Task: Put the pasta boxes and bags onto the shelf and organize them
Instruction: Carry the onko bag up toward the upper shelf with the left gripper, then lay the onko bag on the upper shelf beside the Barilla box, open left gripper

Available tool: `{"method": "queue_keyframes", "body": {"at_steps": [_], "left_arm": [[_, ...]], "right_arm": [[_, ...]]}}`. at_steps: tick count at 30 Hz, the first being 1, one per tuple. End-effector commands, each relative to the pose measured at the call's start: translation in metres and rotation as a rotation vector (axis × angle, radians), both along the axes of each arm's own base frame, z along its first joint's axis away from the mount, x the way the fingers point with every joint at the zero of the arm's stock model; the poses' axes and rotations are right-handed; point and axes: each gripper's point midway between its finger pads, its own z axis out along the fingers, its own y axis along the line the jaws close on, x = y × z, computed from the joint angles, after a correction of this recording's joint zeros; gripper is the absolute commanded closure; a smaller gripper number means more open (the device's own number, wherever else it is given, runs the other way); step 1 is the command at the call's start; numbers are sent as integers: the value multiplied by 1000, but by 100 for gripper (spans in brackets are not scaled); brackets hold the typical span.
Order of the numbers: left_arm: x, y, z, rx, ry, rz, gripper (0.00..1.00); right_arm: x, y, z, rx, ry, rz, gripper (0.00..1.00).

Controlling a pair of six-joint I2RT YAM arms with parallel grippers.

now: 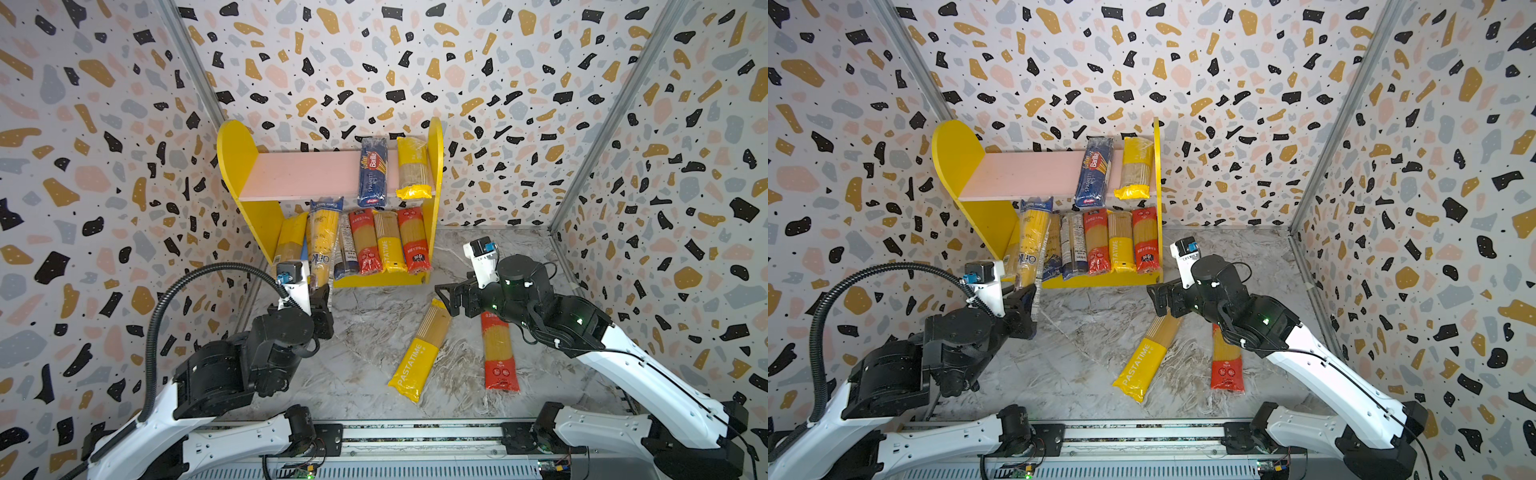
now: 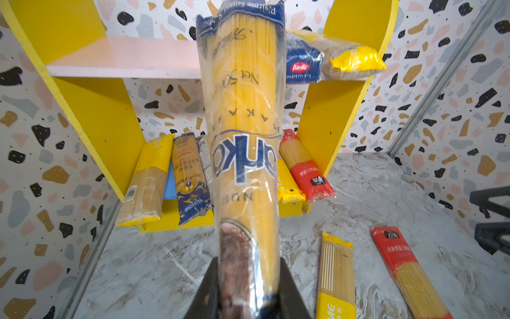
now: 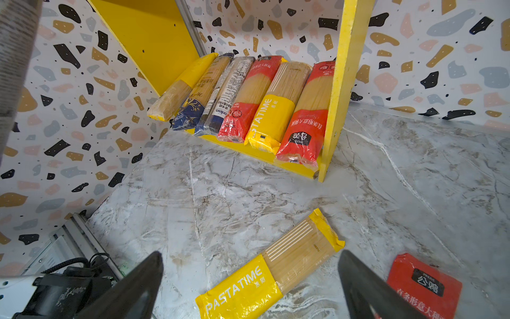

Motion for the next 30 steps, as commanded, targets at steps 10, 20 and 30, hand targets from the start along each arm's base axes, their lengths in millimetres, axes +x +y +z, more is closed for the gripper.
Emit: {"method": "queue_keyframes", "body": {"at_steps": [10,20,30], "left_arm": [[24,1,117,50,-224,207,100],[77,-12,170,97,-279,242,100],[167,3,185,74,-283,224,100]], "right_arm": [[-4,-5,51,56,-113,15,1],[1,-3,58,51,-141,9,1],[18,-14,63,45,-146,-38,1]]}}
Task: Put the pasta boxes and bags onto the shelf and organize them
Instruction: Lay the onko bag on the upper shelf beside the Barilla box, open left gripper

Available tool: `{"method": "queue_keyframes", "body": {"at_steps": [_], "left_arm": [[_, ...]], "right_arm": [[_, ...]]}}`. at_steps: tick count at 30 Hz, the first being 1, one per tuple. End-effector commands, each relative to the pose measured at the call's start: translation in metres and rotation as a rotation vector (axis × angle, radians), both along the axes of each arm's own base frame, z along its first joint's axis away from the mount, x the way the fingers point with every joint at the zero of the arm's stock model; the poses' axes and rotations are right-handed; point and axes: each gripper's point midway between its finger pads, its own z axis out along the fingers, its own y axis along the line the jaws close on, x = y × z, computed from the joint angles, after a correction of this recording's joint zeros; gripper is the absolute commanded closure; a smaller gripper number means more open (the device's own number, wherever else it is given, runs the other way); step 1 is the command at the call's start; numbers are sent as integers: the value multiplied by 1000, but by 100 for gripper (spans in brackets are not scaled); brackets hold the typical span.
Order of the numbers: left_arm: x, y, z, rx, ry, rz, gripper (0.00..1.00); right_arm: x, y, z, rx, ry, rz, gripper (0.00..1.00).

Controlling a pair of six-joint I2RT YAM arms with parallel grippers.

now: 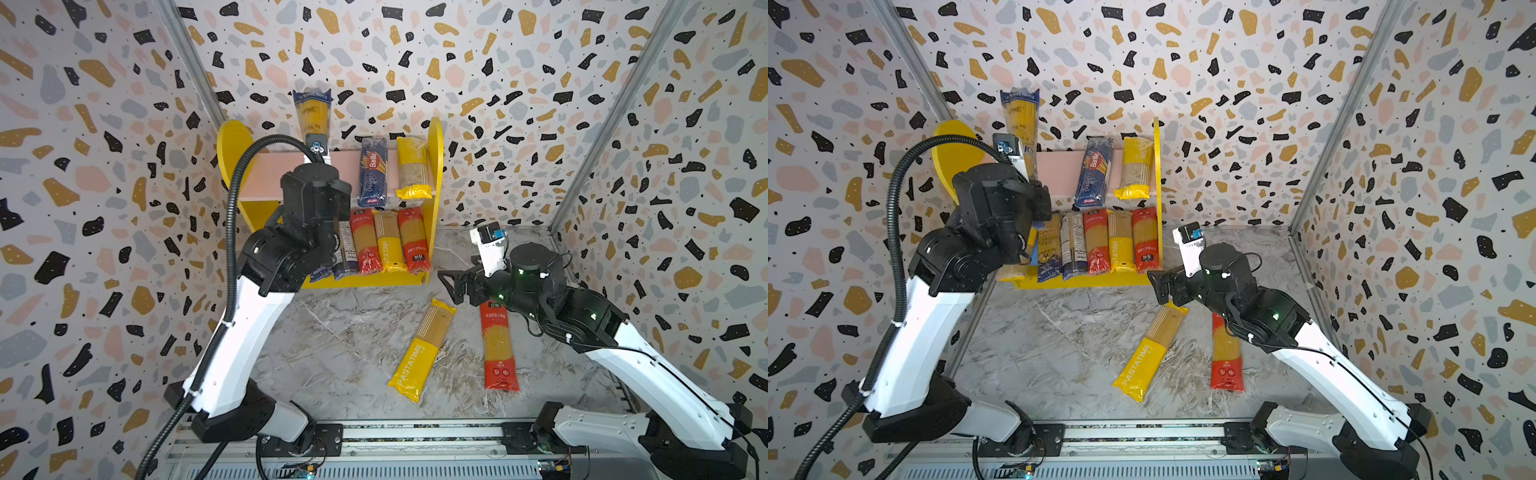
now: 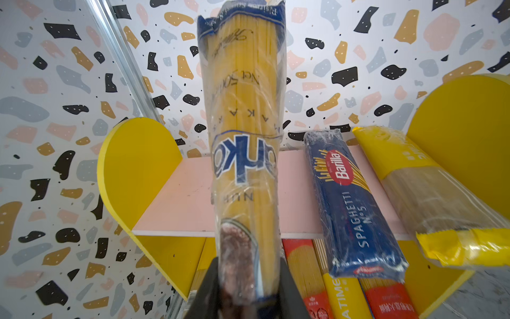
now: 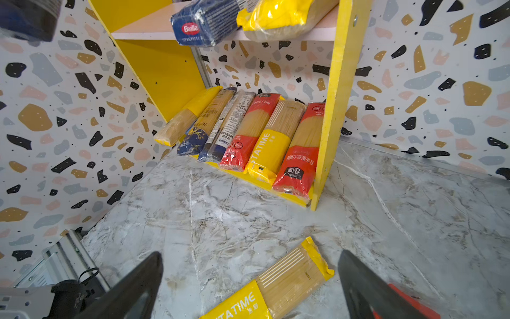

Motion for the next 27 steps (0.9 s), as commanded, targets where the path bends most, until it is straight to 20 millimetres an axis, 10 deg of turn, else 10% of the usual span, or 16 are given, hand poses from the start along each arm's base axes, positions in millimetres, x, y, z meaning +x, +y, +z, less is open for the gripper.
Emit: {"method": "queue_keyframes", "body": {"at_steps": [1,11,22,27], "left_arm": [[9,3,54,-112,-172,-82,100],[80,5,30,-158,-135,-122,100],[106,7,9,-169,-103,-128,100],[100,8,14,-173,-123,-137,46]], "right_arm": [[7,-5,19,27,-35,-15,1],[26,-15,10,11,0,-64,1],[44,-13,-2,-4,33,-66,1],[50,-12,-7,-8,38,-65,1]]}}
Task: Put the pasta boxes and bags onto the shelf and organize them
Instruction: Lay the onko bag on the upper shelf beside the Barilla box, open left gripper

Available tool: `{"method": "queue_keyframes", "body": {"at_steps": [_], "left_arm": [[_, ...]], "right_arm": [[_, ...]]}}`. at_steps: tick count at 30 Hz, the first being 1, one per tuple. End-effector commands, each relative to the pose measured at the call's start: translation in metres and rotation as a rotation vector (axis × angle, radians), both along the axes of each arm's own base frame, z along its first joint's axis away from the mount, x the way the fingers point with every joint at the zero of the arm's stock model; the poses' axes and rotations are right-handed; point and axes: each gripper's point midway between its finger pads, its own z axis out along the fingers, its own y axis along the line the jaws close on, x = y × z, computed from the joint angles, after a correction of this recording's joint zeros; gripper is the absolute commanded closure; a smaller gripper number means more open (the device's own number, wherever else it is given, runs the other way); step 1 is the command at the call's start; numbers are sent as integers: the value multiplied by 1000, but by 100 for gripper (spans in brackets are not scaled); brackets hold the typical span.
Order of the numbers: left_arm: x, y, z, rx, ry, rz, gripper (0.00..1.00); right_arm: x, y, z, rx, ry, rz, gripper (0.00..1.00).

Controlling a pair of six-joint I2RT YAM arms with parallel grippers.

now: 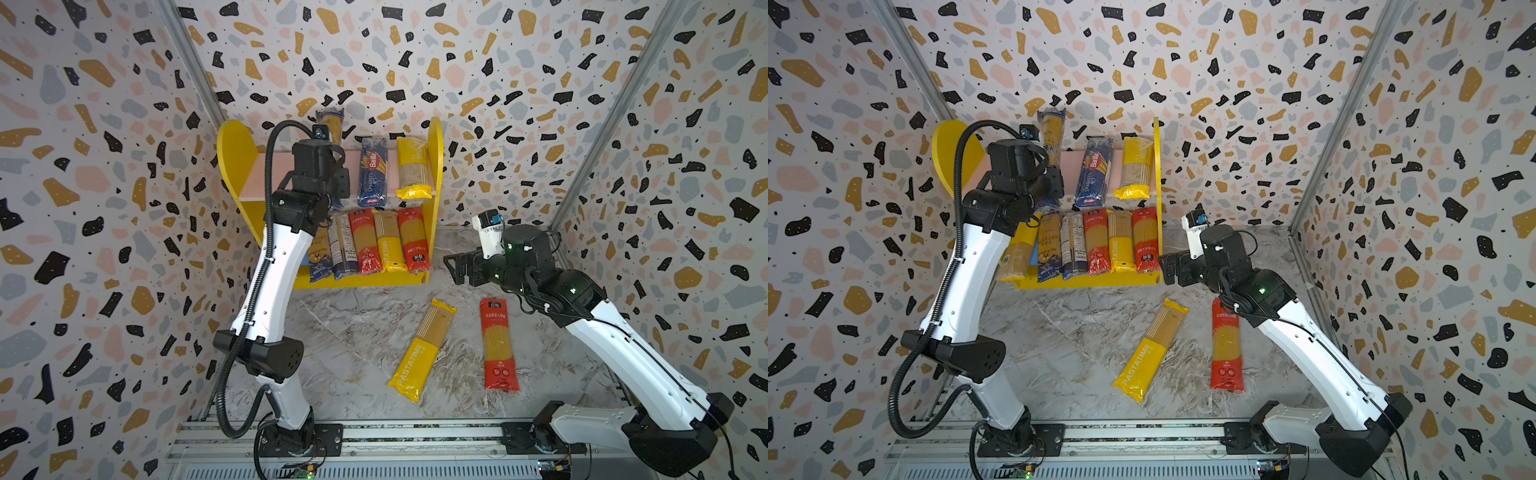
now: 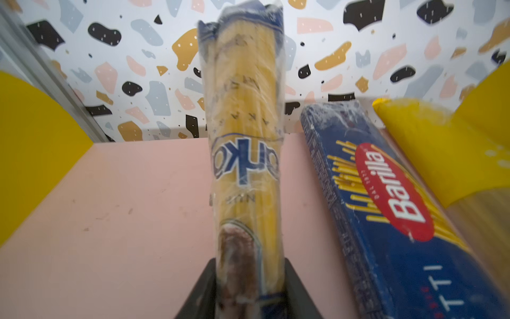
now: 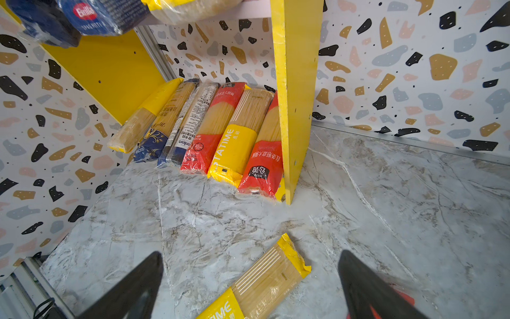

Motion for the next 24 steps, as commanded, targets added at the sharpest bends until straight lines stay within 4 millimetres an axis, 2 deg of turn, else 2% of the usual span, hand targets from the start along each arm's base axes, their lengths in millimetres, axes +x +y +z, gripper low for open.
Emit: {"method": "queue_keyframes", "body": {"at_steps": [1,3,4,9,12,15,17,20,24], "left_arm": [[-19,8,75,-80,-248,3,41],[-20,9,77,-79,-254,5,29],[-20,10,77,-77,-254,8,28],[-21,8,74,-88,-237,-1,27],[-32,9,75,-112,-239,-7,27],[-48,10,68,-139,-231,-23,25],[-67,13,58,-161,-230,-30,24],[-97,19,34,-195,-211,-29,23],[-137,15,-7,-234,-157,-71,21]], "right_arm": [[1,0,19,34,-41,18,1],[4,1,17,35,-37,22,1],[5,0,16,35,-36,21,1],[8,-5,13,38,-31,16,1],[8,-8,11,36,-28,12,1],[9,-11,8,37,-27,10,1],[7,-12,8,43,-27,15,1],[5,-14,5,46,-22,19,1],[0,-18,1,42,-12,18,1]]}}
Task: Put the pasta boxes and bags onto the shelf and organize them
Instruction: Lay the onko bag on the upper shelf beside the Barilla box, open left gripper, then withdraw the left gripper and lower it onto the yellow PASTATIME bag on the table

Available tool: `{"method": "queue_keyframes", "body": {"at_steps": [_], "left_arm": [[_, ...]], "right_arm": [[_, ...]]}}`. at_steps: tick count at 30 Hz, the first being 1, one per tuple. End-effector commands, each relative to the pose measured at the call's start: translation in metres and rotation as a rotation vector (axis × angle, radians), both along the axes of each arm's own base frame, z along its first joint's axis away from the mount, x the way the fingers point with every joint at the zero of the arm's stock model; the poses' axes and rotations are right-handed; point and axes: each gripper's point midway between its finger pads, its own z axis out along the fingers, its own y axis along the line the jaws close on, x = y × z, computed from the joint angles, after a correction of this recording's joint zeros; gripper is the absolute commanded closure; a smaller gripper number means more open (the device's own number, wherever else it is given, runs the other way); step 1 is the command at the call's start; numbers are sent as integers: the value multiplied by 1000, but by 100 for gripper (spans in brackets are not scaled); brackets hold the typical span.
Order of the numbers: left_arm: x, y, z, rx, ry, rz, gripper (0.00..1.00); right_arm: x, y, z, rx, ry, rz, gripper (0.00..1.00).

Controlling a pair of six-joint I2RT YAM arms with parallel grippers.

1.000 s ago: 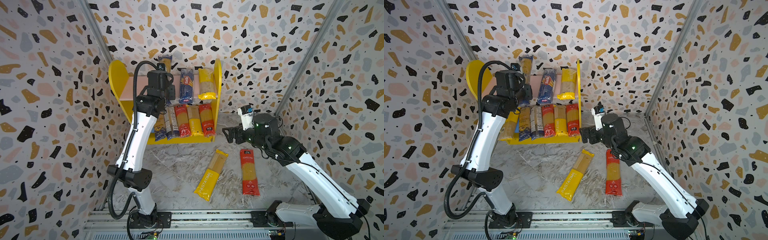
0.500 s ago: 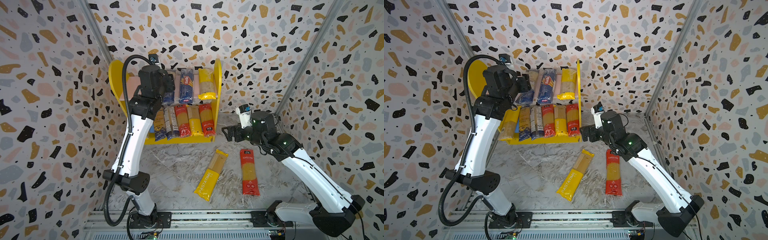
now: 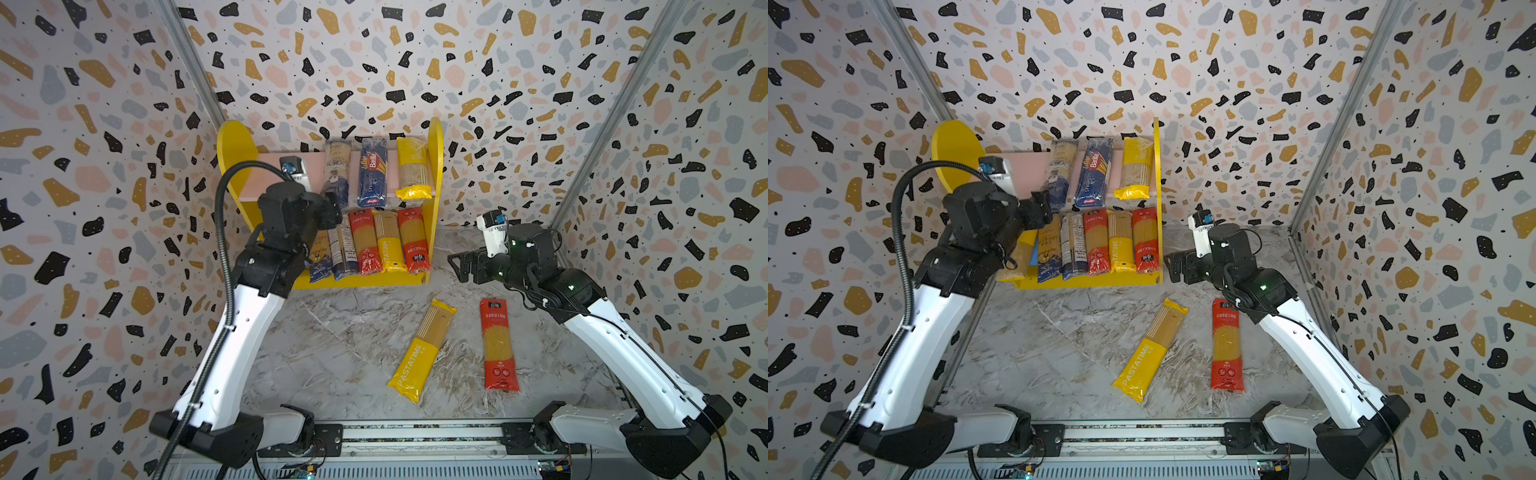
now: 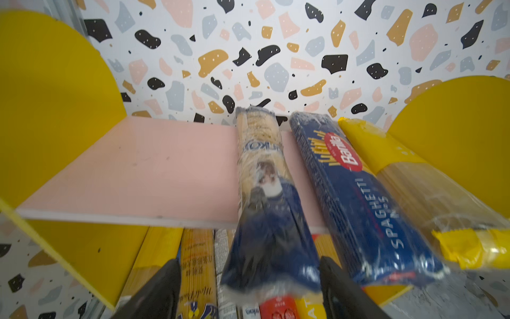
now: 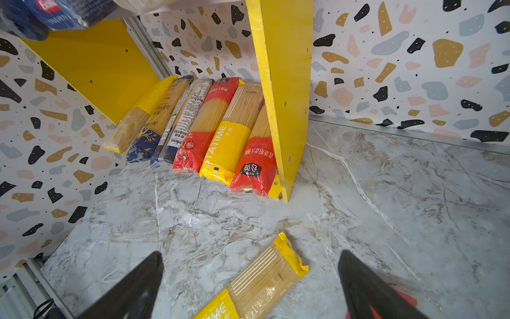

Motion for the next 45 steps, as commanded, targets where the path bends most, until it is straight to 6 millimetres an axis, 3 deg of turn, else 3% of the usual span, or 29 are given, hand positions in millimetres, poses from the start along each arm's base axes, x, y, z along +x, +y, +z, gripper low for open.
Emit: {"method": "queue_keyframes", "body": {"at_steps": [1,5,8,16,17,19,22,25,37,45], "left_arm": [[-31,-5,0,-76,-52,-37,21],[-56,-8,-41,-99,12,-49,20],[-66,-24,-77,-125,71,-101,20],[-97,-105,-186,-35,253,-265,19],[-100,-112,-200,-24,279,-278,19],[-110,-128,-235,-8,331,-321,0],[-123,-144,-278,3,394,-372,0],[-134,-155,-307,-25,428,-403,0],[-152,-215,-372,132,539,-471,0],[-161,-241,-399,169,600,-521,0]], "right_arm": [[-12,-8,13,18,-37,10,1],[-21,-14,-1,16,-3,6,1],[-31,-20,-18,21,34,-8,1],[-61,-45,-58,52,96,-72,1],[-64,-47,-61,56,101,-75,1],[-70,-50,-67,66,112,-78,1],[-78,-49,-72,68,119,-64,1],[-83,-49,-76,50,127,-64,1],[-89,-53,-75,37,119,-75,1],[-92,-61,-75,24,115,-93,1]]}}
